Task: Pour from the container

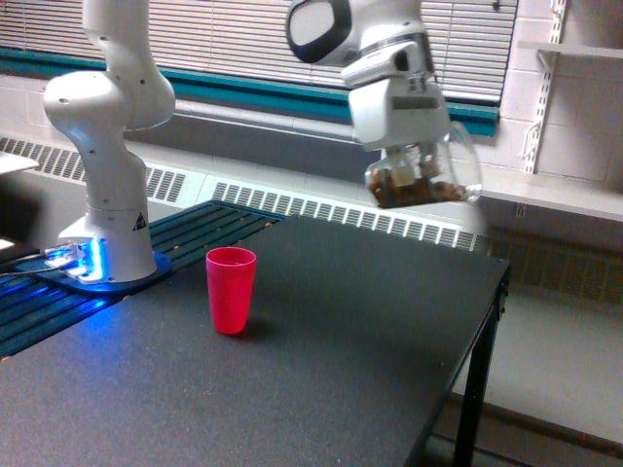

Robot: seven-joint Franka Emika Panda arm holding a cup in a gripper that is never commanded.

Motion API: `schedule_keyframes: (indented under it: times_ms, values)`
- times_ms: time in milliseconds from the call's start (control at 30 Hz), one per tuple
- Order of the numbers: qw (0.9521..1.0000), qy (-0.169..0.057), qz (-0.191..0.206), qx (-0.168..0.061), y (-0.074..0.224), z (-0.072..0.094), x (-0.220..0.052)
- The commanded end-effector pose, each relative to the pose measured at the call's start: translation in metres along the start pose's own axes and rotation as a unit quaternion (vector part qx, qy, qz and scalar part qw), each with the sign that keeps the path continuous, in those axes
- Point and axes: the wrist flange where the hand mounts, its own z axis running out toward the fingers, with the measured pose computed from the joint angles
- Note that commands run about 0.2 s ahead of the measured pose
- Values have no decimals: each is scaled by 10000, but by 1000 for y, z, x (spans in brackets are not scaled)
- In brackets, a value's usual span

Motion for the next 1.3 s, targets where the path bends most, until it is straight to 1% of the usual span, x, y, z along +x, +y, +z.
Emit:
schedule_keyframes:
  times_ms: [33, 133, 267, 333, 433, 600, 800, 933, 1167, 1233, 1300]
  values:
    - [9996, 264, 21, 121, 6, -32, 9]
    - [9994, 332, 30, 89, 14, -43, 7]
    - [9994, 341, 7, 44, 27, -52, 3]
    - [9994, 348, -17, 48, 35, -59, 3]
    - [9992, 398, -52, -8, 46, -71, 3]
    - [9991, 400, -117, -67, 66, -84, 2]
    - [9988, 356, -305, -134, 89, -98, 9]
    - [9981, 389, -427, -193, 102, -109, 15]
    - [9958, 466, -666, -426, 117, -145, 30]
    - [9952, 443, -744, -444, 120, -149, 33]
    - [9951, 422, -777, -447, 122, -149, 33]
